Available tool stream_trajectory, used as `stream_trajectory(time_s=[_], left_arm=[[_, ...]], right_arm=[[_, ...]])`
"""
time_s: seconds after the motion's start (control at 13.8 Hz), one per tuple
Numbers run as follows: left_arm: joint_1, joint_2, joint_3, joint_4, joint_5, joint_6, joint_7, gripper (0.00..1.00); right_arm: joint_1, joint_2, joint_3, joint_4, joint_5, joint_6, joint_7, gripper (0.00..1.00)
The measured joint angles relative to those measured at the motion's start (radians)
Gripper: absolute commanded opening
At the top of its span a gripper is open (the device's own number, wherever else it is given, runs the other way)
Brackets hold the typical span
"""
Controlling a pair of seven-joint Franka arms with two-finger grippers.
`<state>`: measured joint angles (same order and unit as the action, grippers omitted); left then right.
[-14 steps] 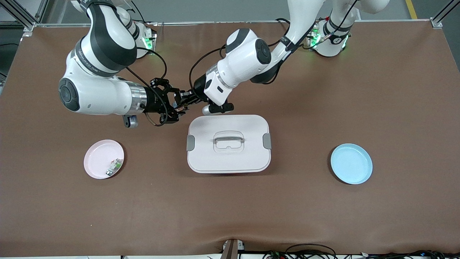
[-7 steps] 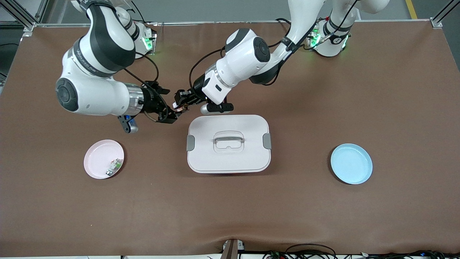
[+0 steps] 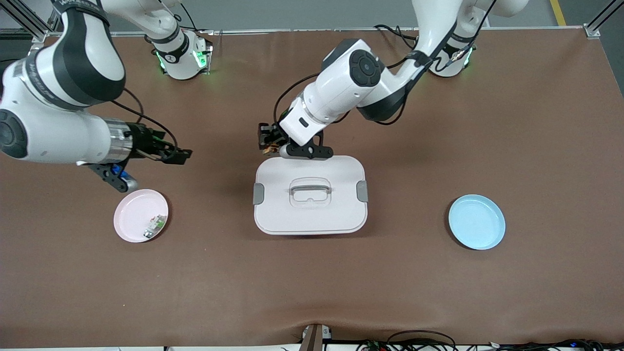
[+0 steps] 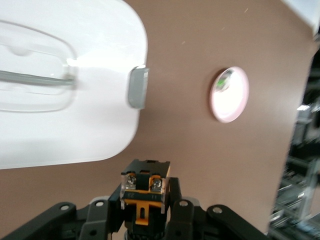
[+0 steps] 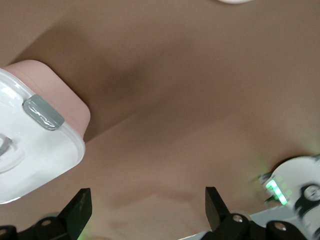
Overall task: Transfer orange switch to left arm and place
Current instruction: 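Open the right gripper and carry the switch toward the blue plate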
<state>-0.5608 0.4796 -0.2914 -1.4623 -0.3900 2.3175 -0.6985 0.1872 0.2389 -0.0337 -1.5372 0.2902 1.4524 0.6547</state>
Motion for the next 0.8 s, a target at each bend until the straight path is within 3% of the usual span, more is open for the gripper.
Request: stream_trajectory(time_s=[0.36,0.8], left_arm=[[0.131,-0.101,0.003,0.001,0.06,-0.387,0.287,0.0],[0.21,-0.167,0.003,0.0,0.342,-0.682,0.674,0.0]], right_arm=[[-0.046,-0.001,-0.001,0.076,-0.194,-0.007,-0.314,1.0],[-0.12,-0.007,-0.018,0.165,-0.297,-0.006,-0.704,1.0]])
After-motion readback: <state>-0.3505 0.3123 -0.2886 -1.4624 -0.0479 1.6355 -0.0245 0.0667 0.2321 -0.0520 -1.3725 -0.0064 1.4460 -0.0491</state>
